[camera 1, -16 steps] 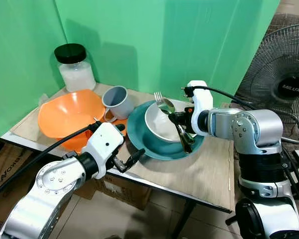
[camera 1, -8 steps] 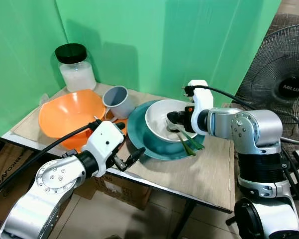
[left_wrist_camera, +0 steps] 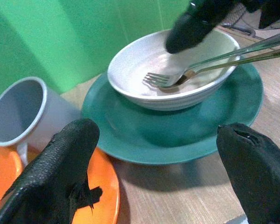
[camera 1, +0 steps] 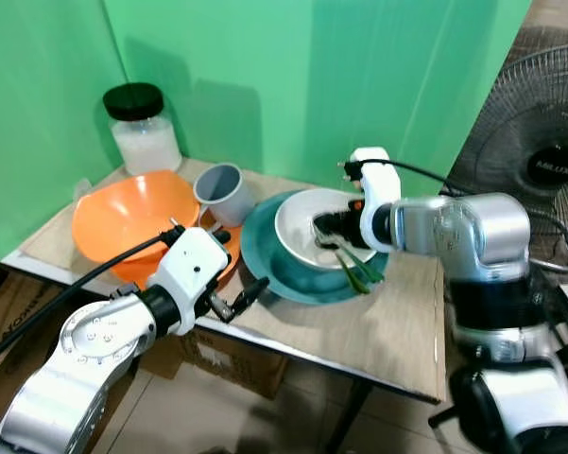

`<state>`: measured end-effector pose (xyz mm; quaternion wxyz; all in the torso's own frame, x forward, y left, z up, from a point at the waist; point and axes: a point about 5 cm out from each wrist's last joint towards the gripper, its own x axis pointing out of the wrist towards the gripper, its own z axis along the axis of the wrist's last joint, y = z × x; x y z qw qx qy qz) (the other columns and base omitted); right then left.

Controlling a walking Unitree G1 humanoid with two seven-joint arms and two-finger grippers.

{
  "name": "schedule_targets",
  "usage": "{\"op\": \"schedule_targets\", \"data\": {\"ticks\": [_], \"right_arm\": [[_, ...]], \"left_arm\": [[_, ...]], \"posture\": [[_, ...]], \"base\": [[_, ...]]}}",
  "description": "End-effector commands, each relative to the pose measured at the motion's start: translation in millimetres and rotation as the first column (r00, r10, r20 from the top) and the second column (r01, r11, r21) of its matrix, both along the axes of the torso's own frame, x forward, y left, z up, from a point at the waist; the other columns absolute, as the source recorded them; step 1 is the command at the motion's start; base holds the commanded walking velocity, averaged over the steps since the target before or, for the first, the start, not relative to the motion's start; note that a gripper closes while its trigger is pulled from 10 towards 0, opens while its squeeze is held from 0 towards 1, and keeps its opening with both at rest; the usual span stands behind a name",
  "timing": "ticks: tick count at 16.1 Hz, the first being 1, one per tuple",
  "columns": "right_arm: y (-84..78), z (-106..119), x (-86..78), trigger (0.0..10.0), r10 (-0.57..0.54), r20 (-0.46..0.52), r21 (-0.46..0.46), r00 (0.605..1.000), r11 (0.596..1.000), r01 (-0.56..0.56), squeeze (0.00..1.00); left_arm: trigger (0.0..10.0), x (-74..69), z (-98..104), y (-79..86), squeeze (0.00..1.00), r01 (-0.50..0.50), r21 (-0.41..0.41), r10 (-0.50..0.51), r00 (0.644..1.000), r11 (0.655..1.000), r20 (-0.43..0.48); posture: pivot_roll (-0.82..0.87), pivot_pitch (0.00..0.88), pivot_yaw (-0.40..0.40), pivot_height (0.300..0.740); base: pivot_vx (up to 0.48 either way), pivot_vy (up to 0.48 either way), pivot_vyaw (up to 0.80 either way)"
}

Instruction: Setting the table

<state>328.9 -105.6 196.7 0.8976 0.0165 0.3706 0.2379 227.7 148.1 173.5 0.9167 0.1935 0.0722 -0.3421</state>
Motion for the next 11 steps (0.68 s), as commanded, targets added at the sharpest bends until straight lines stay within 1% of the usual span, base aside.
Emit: {"op": "schedule_targets", "data": {"ticks": [1, 3, 6, 7, 8, 9, 10, 11], "right_arm": [[-1.8, -4, 0.0, 10.0, 0.001, -0.045, -0.024, 0.999, 1.000, -0.002, 0.00], [-4.0, -11, -0.1, 10.0, -0.001, -0.064, -0.051, 0.998, 0.999, -0.003, 0.00], [-2.2, -20, 0.7, 10.0, 0.001, -0.071, -0.084, 0.997, 0.996, -0.007, 0.00], [-2.3, -20, 0.7, 10.0, -0.003, -0.075, -0.085, 0.997, 0.996, -0.003, 0.42], [-1.9, -22, 1.1, 10.0, -0.009, -0.081, -0.086, 0.997, 0.996, 0.002, 0.63], [-1.2, -22, 1.5, 10.0, -0.006, -0.082, -0.090, 0.997, 0.996, -0.001, 0.66], [-0.9, -23, 1.9, 10.0, -0.004, -0.080, -0.097, 0.997, 0.995, -0.004, 0.65], [-0.6, -23, 3.0, 10.0, -0.010, -0.079, -0.103, 0.997, 0.995, 0.002, 0.00]], "left_arm": [[10.0, -1.2, 0, 1.8, 0.00, -0.004, 0.013, 0.004, 1.000, 1.000, -0.005], [10.0, -2.3, -1, 1.0, 0.00, 0.001, 0.012, -0.001, 1.000, 1.000, -0.008], [10.0, -3.4, -2, 0.5, 0.00, 0.005, 0.012, -0.005, 1.000, 1.000, -0.013], [10.0, -3.7, -2, -0.1, 0.00, 0.006, 0.011, -0.006, 1.000, 1.000, -0.014], [10.0, -3.8, -2, -0.6, 0.00, 0.008, 0.010, -0.008, 1.000, 1.000, -0.015], [10.0, -3.4, -2, -0.8, 0.00, 0.008, 0.010, -0.008, 1.000, 1.000, -0.016], [10.0, -3.2, -2, -0.9, 0.00, 0.009, 0.010, -0.009, 1.000, 1.000, -0.017], [10.0, -2.9, -2, -1.3, 0.00, 0.010, 0.008, -0.010, 1.000, 1.000, -0.017]], "posture": [[-0.13, 0.027, -0.015, 0.740], [-0.13, 0.028, -0.016, 0.740], [-0.13, 0.028, -0.020, 0.740], [-0.13, 0.029, -0.019, 0.740], [-0.13, 0.028, -0.020, 0.740], [-0.13, 0.028, -0.020, 0.740], [-0.13, 0.029, -0.019, 0.740], [-0.13, 0.029, -0.019, 0.740]], "base": [[0.000, 0.000, 0.00], [0.000, 0.000, 0.00], [0.000, 0.000, 0.00], [0.000, 0.000, 0.00], [0.000, 0.000, 0.00], [0.000, 0.000, 0.00], [0.000, 0.000, 0.00], [0.000, 0.000, 0.00]]}}
